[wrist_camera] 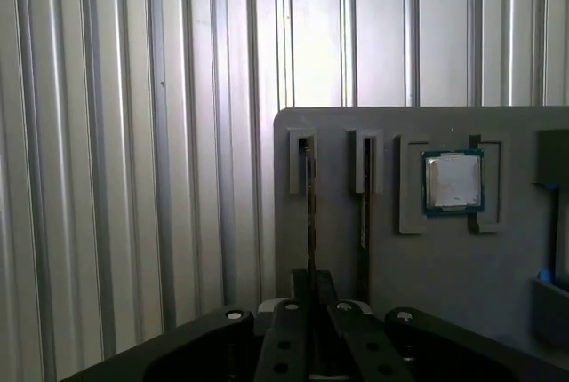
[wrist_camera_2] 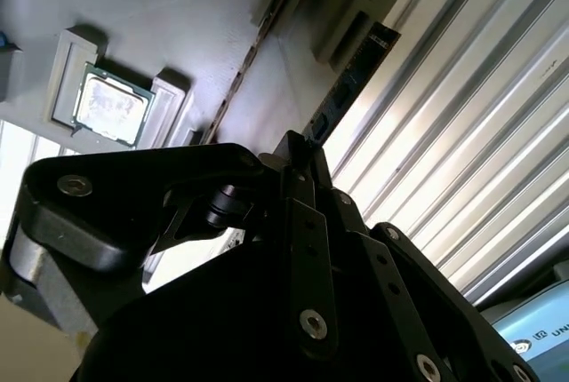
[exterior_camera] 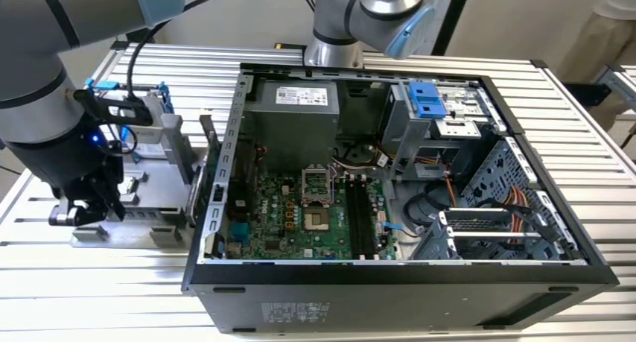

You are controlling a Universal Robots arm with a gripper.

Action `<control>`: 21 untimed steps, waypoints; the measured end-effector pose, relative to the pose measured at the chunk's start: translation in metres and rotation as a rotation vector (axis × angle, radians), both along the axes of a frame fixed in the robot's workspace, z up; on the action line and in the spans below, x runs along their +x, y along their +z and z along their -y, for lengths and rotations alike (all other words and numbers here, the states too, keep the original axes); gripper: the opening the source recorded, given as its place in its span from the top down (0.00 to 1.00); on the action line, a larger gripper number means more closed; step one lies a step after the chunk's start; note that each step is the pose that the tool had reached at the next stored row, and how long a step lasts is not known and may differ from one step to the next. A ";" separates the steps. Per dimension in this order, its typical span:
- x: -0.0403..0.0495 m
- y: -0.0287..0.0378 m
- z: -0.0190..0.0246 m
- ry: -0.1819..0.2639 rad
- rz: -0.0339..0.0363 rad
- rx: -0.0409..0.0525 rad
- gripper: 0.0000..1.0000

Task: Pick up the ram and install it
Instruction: 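Pick up the ram and move it above insertion slot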

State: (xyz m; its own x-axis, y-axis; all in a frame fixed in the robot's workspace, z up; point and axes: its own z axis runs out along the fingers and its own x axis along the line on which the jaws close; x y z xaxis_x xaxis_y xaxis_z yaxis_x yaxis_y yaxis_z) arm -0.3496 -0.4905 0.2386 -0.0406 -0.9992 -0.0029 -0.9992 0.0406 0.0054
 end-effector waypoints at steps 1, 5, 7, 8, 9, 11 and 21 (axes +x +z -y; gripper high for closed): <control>0.0000 0.0006 0.0000 0.000 0.0000 0.0000 1.00; 0.0000 0.0029 0.0000 0.000 0.0000 0.0000 1.00; 0.0000 0.0039 0.0000 0.000 0.0000 0.0001 1.00; 0.0000 0.0046 0.0000 0.000 0.0000 0.0000 1.00; 0.0000 0.0051 0.0000 0.000 0.0000 0.0000 1.00; 0.0000 0.0062 0.0000 0.000 0.0000 0.0000 1.00; 0.0000 0.0115 0.0000 0.000 0.0000 0.0001 1.00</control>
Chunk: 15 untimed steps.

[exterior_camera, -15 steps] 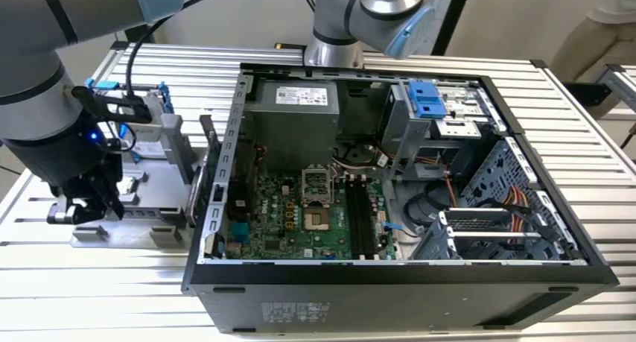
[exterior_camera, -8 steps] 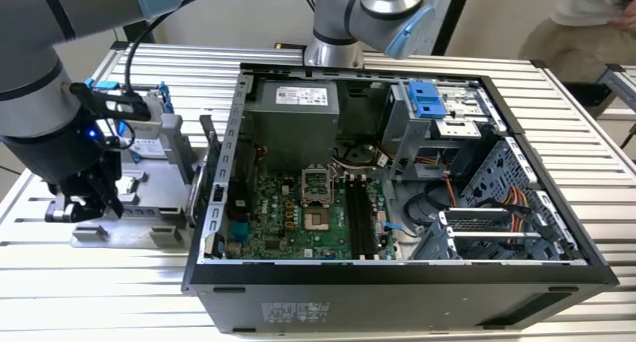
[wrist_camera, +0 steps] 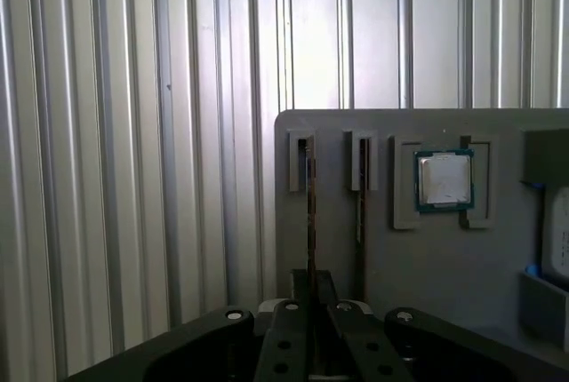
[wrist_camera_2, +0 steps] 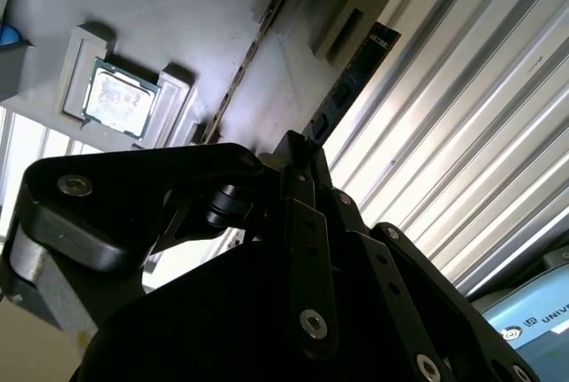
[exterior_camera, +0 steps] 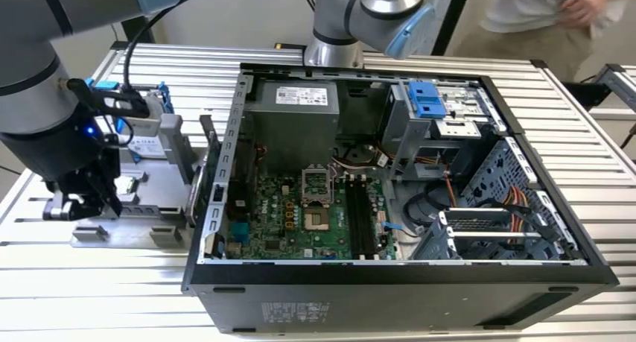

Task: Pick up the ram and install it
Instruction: 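Pick up the ram and move it above insertion slot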

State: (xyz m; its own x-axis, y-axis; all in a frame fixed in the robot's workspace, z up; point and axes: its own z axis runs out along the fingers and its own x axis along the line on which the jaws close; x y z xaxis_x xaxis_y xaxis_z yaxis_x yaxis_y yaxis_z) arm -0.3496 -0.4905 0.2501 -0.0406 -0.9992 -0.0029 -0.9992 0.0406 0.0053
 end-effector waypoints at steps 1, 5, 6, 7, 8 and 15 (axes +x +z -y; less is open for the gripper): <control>0.0000 0.0006 0.0000 0.000 0.0000 0.0000 1.00; 0.0000 0.0021 0.0000 0.000 0.0000 0.0000 1.00; 0.0000 0.0023 0.0000 0.000 0.0001 0.0001 1.00; 0.0000 0.0025 0.0000 0.000 0.0001 0.0001 1.00; 0.0000 0.0028 0.0000 0.000 0.0000 0.0000 1.00; 0.0000 0.0054 0.0000 0.000 -0.0001 -0.0001 1.00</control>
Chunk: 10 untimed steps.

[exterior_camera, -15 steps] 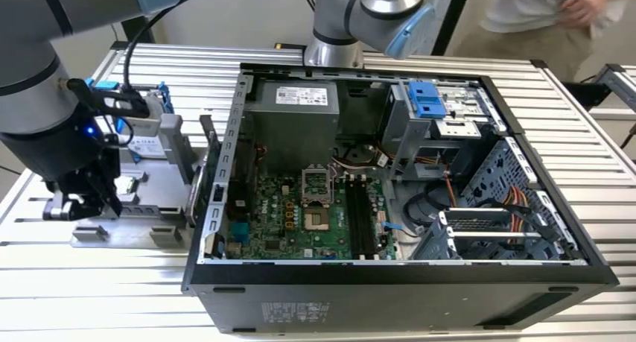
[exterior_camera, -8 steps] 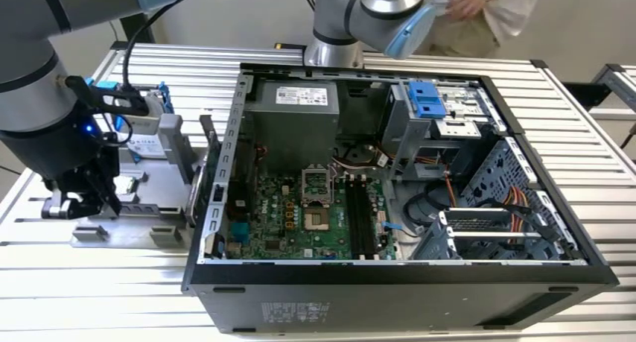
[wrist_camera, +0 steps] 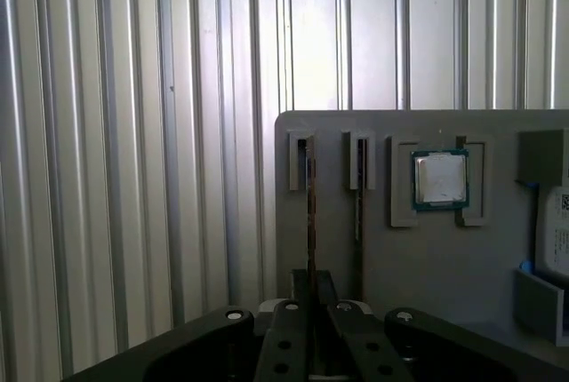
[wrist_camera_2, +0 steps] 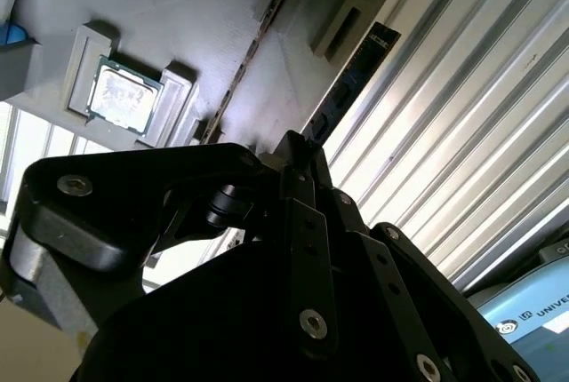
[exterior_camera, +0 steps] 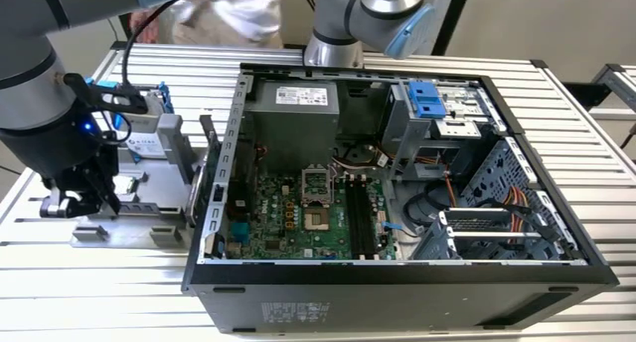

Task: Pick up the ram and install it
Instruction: 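Pick up the ram and move it above insertion slot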

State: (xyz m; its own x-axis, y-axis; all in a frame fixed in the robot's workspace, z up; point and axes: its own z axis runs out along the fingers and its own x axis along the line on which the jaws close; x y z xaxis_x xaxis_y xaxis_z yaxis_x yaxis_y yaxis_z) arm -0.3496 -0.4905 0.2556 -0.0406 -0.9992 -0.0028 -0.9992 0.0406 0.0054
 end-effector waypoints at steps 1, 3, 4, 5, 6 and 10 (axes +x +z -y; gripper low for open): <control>0.0000 0.0003 0.0000 0.000 0.0001 0.0001 1.00; 0.0000 0.0011 0.0000 0.000 0.0001 0.0000 1.00; 0.0000 0.0016 0.0000 0.000 0.0000 0.0000 1.00; 0.0000 0.0021 0.0000 0.000 0.0000 0.0000 1.00; 0.0000 0.0023 0.0000 0.000 0.0001 0.0001 1.00; 0.0002 0.0034 0.0001 0.000 0.0001 0.0001 1.00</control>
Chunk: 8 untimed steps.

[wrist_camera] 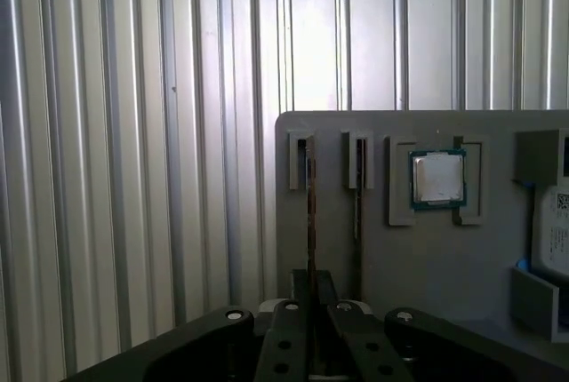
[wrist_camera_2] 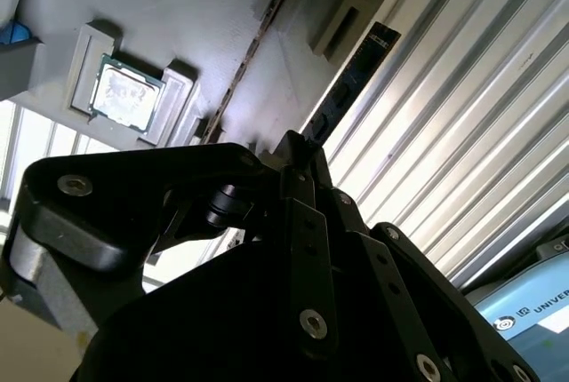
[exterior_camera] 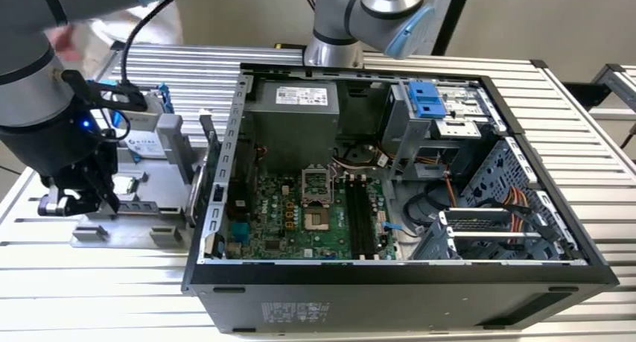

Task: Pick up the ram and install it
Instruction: 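Pick up the ram and move it above insertion slot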

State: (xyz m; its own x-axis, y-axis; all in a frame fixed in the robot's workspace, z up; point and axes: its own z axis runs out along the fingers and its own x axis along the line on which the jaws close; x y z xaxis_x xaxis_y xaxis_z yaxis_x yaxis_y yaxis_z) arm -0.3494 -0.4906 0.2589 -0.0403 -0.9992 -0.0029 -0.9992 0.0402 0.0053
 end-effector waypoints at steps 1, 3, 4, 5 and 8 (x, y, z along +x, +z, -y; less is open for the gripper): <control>0.0000 0.0003 0.0000 0.000 -0.0001 0.0000 1.00; -0.0001 0.0010 -0.0001 0.000 -0.0001 0.0000 1.00; -0.0002 0.0013 -0.0001 0.000 -0.0001 0.0000 1.00; -0.0002 0.0016 -0.0002 0.000 0.0000 0.0001 1.00; -0.0002 0.0026 -0.0001 0.000 -0.0001 0.0000 1.00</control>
State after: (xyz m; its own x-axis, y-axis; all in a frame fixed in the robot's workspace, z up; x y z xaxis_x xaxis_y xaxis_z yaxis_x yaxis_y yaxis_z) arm -0.3497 -0.4905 0.2615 -0.0407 -0.9992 -0.0029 -0.9992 0.0407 0.0054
